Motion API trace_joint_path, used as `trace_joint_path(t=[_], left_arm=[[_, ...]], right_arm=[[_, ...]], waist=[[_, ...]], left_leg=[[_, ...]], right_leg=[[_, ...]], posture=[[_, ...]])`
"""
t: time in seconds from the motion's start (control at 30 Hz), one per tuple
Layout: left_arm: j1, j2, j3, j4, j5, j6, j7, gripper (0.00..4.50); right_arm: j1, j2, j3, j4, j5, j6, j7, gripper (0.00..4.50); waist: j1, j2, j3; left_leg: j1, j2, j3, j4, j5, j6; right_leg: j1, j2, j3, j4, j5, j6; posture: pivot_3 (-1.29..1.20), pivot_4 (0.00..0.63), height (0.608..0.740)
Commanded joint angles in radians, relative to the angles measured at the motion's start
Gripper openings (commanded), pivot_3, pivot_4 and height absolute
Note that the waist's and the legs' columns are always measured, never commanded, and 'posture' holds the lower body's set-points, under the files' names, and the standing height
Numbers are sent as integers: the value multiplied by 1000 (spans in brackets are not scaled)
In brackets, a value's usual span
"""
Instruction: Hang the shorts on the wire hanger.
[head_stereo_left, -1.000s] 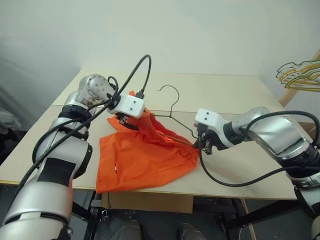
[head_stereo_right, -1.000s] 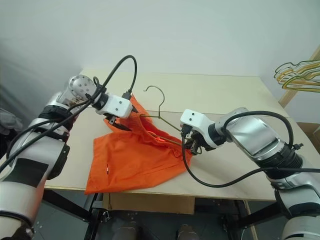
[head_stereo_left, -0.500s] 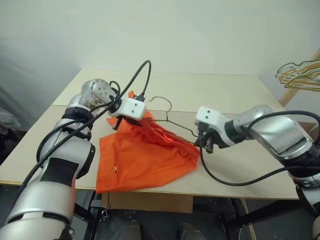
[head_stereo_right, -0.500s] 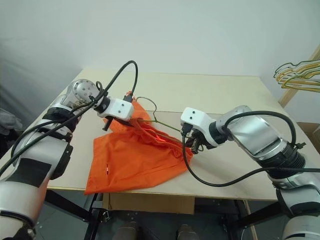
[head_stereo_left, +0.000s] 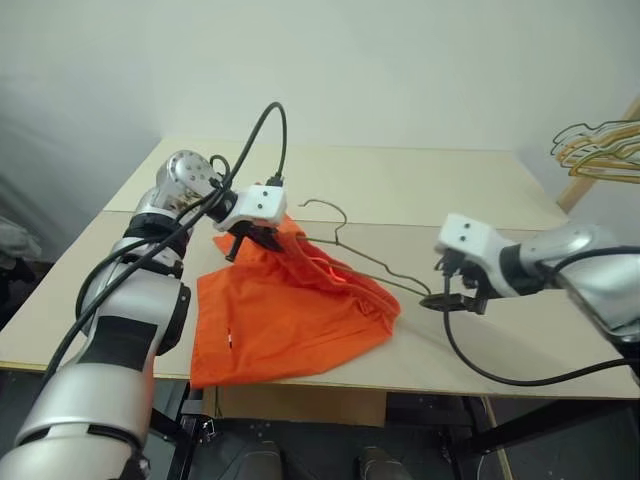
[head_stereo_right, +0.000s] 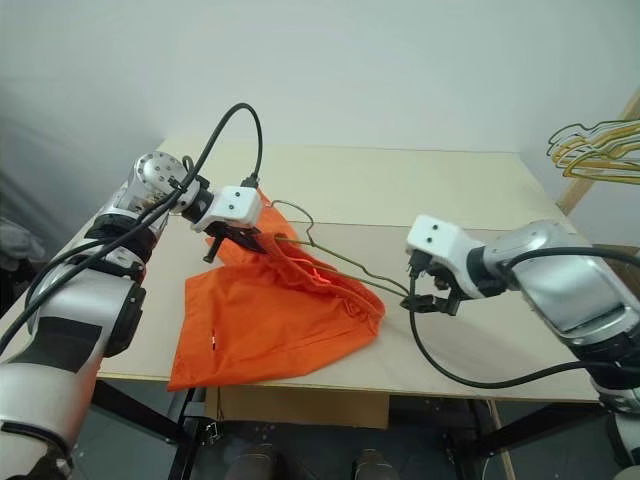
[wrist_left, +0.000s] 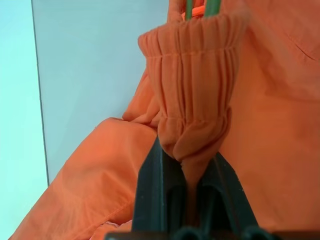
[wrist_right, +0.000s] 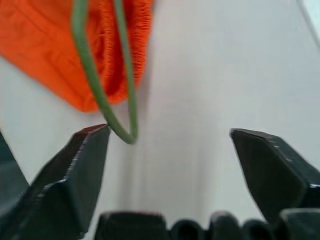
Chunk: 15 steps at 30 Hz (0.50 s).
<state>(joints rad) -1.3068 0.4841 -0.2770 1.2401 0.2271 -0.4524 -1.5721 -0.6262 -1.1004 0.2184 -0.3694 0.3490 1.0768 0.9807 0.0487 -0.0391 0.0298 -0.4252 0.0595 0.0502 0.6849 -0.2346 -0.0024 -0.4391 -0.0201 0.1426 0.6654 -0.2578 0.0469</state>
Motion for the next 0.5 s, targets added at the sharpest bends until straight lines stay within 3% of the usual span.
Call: trace_joint_path(t=[0.03, 0.2, 0.3, 0.37, 0.5], left_arm=[[-28, 7, 28, -10, -22, 19, -2, 0], [-33, 5, 41, -6, -25, 51, -2, 0], [-43, 0, 63, -5, -45, 92, -34, 0], [-49, -3, 75, -5, -53, 112, -40, 0], [-54, -5, 80, -9, -55, 125, -42, 0]], right_arm=[[73, -26, -232, -12, 42, 60, -42, 4455], [407, 6, -569, -84, 60, 64, -56, 4455], [648, 148, -716, -182, 74, -13, -77, 4455], [732, 236, -716, -230, 79, -68, -108, 4455], [736, 471, -518, -242, 54, -158, -260, 4455]], waist=[[-3, 0, 0], [-1, -1, 0], [-3, -4, -1], [-13, -3, -1], [-49, -3, -1]], left_leg=[[0, 0, 0, 0, 0, 0], [0, -1, -2, 1, 0, 0], [1, -1, -6, 1, 0, 0], [2, -2, -8, 2, 0, 0], [9, -2, -10, 5, 0, 0]], right_leg=[[0, 0, 0, 0, 0, 0], [2, 0, -1, -1, 0, 1], [5, 0, -3, -1, 0, 1], [6, 0, -4, 0, 0, 1], [14, 0, -4, 1, -3, 8]], posture=[[39, 0, 740], [38, 0, 740], [40, 0, 740], [37, 0, 740], [35, 0, 740]])
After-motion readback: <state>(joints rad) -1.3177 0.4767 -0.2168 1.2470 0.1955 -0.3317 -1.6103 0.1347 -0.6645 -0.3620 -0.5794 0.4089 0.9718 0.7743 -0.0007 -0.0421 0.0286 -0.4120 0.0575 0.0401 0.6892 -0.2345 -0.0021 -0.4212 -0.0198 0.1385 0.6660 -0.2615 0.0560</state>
